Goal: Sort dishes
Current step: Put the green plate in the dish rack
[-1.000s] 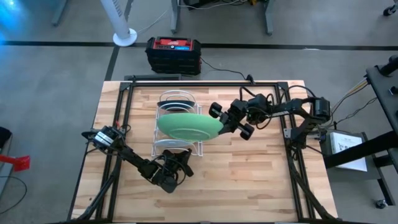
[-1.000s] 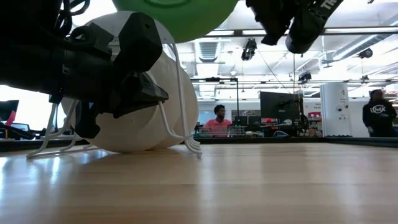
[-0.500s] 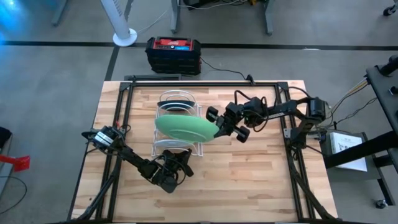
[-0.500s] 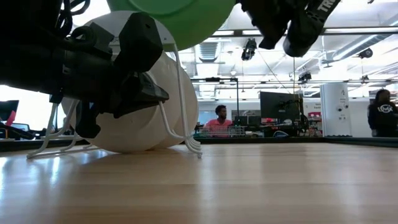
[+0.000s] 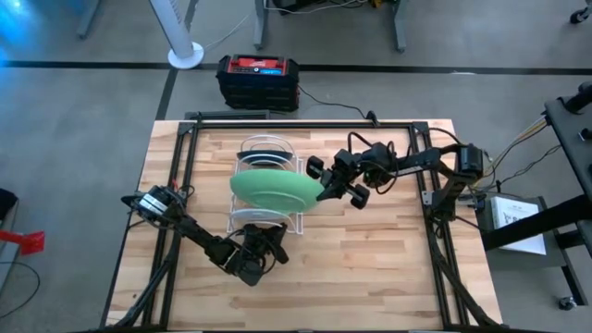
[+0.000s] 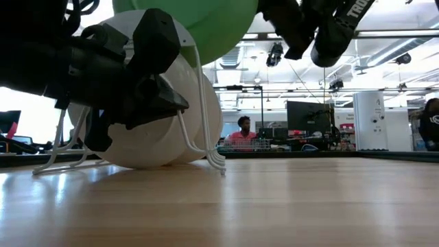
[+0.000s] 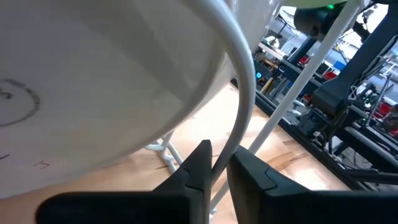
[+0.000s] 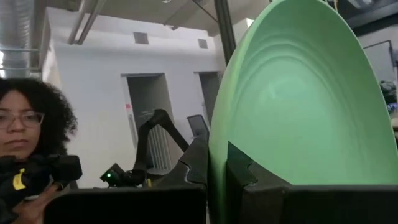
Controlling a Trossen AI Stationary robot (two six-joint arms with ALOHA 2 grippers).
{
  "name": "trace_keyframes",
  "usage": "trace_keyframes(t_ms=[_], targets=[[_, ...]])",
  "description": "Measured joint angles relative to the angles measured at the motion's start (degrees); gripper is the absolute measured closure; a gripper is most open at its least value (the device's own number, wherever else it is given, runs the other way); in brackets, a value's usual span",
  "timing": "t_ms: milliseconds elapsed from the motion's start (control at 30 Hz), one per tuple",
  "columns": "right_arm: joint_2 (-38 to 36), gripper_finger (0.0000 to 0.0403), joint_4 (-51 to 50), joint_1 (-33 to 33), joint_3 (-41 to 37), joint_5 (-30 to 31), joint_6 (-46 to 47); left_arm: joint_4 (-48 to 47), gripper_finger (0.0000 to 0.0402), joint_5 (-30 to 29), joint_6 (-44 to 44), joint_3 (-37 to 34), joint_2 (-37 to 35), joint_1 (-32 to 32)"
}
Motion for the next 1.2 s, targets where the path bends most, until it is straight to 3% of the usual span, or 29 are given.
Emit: trace_keyframes(t_ms=[267, 533, 833, 1100, 1200], targets=[[-2.3, 0.0403, 0.0, -0.5, 0.0, -1.3, -0.1, 0.0, 0.0338, 2.0, 0.3, 0.0, -0.8, 0.0], [-3.2, 0.0403, 0.0, -0.5, 0.0, -1.3, -0.8, 0.1, 0.0330, 3.9, 0.9, 0.0, -1.4, -0.1], [-7.3, 0.0403, -0.1, -2.2, 0.0, -3.4, -0.2, 0.3, 0.0325, 2.1, 0.9, -0.1, -2.1, -0.4], [-10.1, 0.0403, -0.4, -2.2, -0.3, -6.2, 1.4, 0.3, 0.0253, 2.2, 0.9, -0.1, -4.1, -0.6], [-11.0, 0.0403, -0.4, -2.5, -0.6, -7.1, 2.3, -0.4, 0.0223, 6.7, 3.0, -0.2, -5.6, -1.0]])
